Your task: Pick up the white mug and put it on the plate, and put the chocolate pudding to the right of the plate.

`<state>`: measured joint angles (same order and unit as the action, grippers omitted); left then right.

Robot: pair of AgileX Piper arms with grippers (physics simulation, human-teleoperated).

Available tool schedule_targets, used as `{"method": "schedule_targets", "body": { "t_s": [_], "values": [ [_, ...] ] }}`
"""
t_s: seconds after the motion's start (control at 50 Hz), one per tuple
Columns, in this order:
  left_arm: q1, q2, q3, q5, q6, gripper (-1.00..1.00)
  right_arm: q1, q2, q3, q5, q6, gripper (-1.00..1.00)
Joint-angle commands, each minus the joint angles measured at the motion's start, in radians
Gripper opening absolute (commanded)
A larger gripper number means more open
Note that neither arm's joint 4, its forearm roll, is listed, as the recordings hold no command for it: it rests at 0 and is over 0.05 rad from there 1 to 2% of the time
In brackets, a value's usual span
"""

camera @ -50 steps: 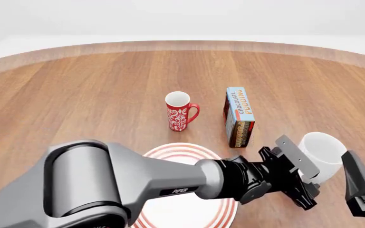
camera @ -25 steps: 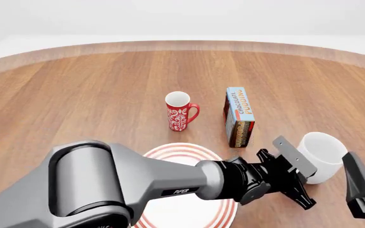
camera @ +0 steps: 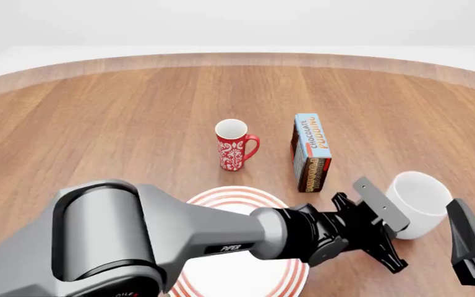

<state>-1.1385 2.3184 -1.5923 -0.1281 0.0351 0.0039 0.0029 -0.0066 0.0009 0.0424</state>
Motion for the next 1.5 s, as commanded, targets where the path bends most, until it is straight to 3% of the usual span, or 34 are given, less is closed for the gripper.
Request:
{"method": "schedule_targets", "body": {
  "t_s": [0.02,0.92,1.5],
  "values": [
    [0.009,-0.034,0.019,-0.007,0.026,-1.0,-0.001,-0.001,0.0,0.001,-0.002,1.0],
    [0.079,-0.207,0.163,-0.099,0.029,-1.0,-0.004,-0.003,-0.006,0.005,-0.008,1.0],
    [0.095,-0.379,0.35,-0.171,0.029,-1.0,-0.004,-0.001,-0.002,-0.002,-0.011,1.0]
  ]
}}
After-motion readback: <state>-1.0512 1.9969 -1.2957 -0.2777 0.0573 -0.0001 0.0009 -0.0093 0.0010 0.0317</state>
